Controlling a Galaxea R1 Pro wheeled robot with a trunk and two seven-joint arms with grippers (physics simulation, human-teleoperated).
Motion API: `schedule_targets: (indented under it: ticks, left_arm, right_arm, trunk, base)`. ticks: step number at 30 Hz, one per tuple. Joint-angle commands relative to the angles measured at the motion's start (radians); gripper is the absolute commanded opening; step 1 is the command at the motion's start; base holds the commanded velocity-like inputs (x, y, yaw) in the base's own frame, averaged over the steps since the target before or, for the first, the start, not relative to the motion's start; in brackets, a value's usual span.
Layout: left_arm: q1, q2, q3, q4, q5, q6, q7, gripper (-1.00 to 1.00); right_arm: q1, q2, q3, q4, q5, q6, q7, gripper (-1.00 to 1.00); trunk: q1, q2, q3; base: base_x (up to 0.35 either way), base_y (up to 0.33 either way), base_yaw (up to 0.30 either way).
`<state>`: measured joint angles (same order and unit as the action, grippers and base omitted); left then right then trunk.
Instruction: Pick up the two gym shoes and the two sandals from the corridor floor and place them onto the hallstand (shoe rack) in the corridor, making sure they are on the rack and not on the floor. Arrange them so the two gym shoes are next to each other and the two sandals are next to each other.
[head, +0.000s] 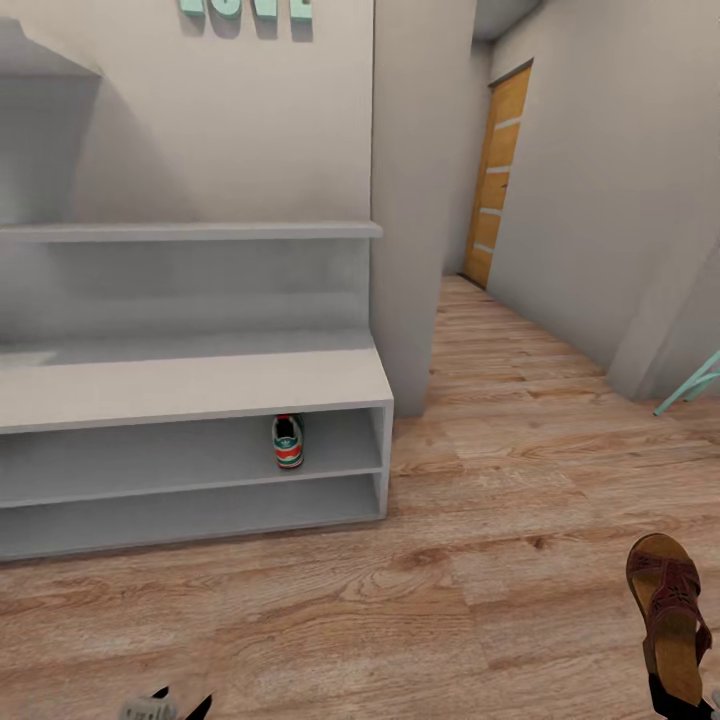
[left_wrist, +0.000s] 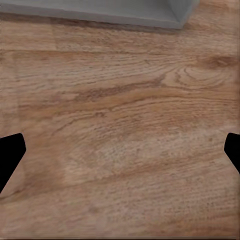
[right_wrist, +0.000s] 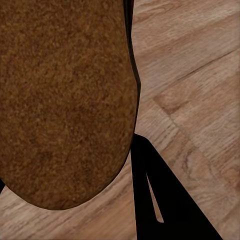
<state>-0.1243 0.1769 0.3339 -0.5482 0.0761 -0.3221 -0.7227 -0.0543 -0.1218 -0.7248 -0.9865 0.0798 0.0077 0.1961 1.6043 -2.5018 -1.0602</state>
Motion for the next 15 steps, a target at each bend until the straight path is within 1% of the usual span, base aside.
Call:
schedule_targets:
  ticks: [1, 12, 15]
  left_arm:
    - [0.000, 0.001, 0.003, 0.002, 0.007, 0.000, -0.010, 1.00]
    - [0.003, 0.006, 0.004, 0.004, 0.014, -0.002, -0.017, 1.00]
    - [0.003, 0.006, 0.004, 0.004, 0.014, -0.004, -0.018, 1.00]
  right_arm:
    - [-0.001, 0.001, -0.004, -0.001, 0.004, 0.002, 0.008, -1.00]
    - [-0.001, 0.004, -0.005, -0.002, 0.000, 0.002, 0.006, -1.00]
    - [-0.001, 0.004, -0.005, -0.002, 0.000, 0.002, 0.005, -1.00]
  trunk:
    - [0.000, 0.000, -0.001]
    - [0.000, 0.000, -0.001]
    - [0.000, 0.000, -0.001]
  base:
    - [0.000, 0.000, 0.000]
    - [-0.001, 0.001, 0.000]
    - [-0.121, 0.086, 0.000]
